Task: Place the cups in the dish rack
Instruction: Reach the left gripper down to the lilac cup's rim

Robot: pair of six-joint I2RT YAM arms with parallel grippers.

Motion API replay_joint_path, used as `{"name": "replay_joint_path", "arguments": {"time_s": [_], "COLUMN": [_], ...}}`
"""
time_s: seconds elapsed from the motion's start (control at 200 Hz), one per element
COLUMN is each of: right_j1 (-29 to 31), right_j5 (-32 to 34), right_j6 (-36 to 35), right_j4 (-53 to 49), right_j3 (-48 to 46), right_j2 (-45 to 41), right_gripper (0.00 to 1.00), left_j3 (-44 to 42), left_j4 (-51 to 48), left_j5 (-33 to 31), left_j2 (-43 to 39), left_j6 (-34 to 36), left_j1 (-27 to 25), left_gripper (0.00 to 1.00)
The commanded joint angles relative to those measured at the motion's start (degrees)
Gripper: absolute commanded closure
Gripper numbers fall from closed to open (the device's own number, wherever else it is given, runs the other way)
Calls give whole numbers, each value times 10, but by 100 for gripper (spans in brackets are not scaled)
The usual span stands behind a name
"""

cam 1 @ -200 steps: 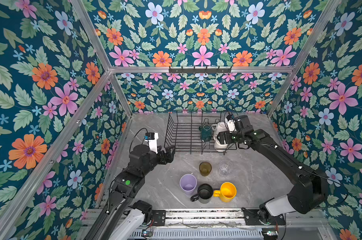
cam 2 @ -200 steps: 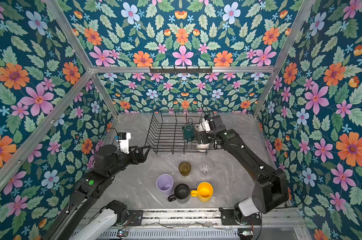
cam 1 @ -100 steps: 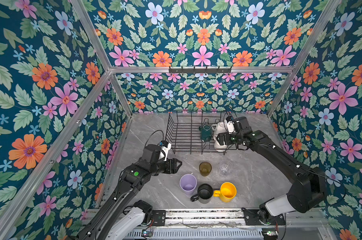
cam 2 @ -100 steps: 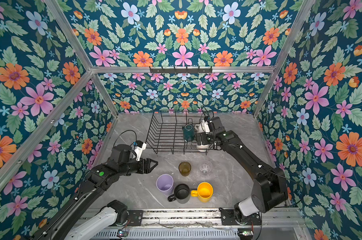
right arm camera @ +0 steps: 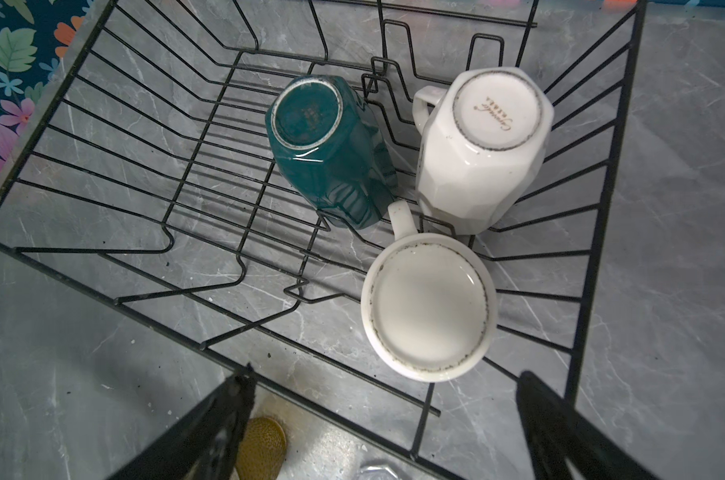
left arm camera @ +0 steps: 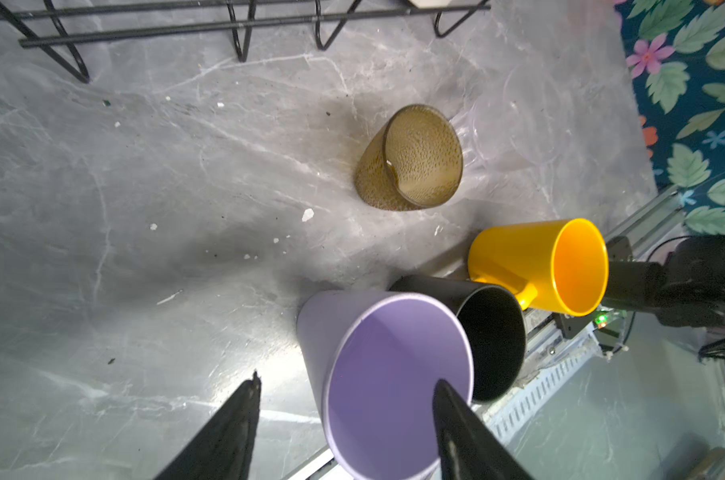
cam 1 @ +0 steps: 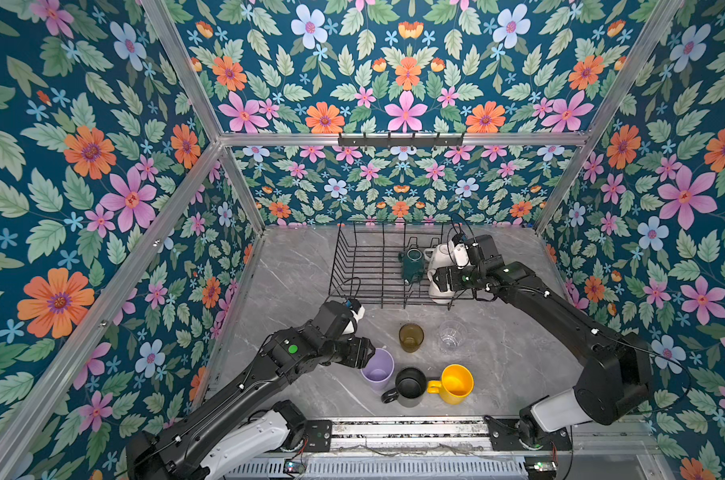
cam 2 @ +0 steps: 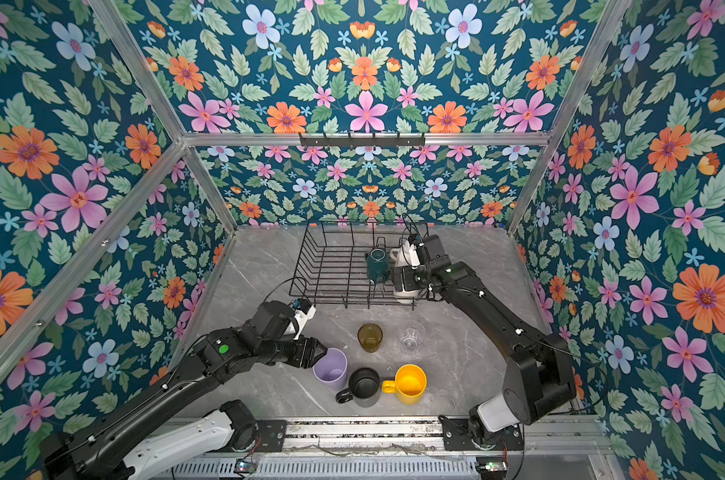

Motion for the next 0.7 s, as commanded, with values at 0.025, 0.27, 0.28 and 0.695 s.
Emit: {"name": "replay_joint_path", "arguments": {"time_s": [0.025, 0.27, 0.28, 0.695], "right_j1": [1, 2, 2, 2], "right_j5": [-6, -4, -4, -4], "right_j6": [7, 6, 6, 3], "right_j4": [9, 8, 8, 18], "right_j3": [0, -6, -6, -23], "right_j2": [2, -1, -1, -6], "right_gripper": [1, 1, 1, 1], "left_j3": [4, 10, 10, 32], "left_j4": [-26, -26, -26, -29], "left_j5": [-37, -59, -60, -83], "left_j2": [26, 81, 83, 129], "left_j6": [-4, -1, -1, 1], "left_j1": [-19, -41, -42, -44], "left_gripper": [34, 41, 42, 75]}}
